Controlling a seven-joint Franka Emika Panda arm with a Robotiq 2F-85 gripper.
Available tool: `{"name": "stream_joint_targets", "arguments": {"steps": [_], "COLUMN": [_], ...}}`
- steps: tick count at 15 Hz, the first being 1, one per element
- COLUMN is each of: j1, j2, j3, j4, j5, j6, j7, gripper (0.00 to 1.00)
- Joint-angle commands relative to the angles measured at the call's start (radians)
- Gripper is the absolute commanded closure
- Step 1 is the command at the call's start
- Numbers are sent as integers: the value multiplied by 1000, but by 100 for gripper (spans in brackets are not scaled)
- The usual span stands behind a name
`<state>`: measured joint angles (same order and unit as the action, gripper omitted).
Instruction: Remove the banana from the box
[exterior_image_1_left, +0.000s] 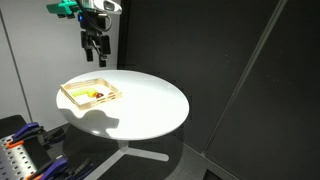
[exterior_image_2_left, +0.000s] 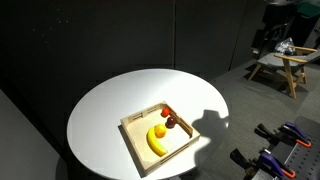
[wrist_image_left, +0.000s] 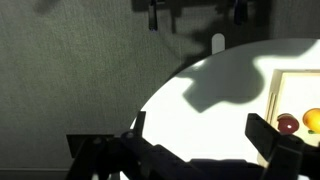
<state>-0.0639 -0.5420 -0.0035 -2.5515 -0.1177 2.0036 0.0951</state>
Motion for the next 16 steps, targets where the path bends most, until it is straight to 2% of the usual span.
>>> {"name": "stream_joint_targets", "arguments": {"steps": [1,9,16], "j1": [30,70,124], "j2": [83,279,401], "j3": [-5,63,117], "j4": [22,49,90], "j5": [74,63,63], "j6": [83,241,309], "j7": [-1,26,53], "gripper": [0,0,0]}}
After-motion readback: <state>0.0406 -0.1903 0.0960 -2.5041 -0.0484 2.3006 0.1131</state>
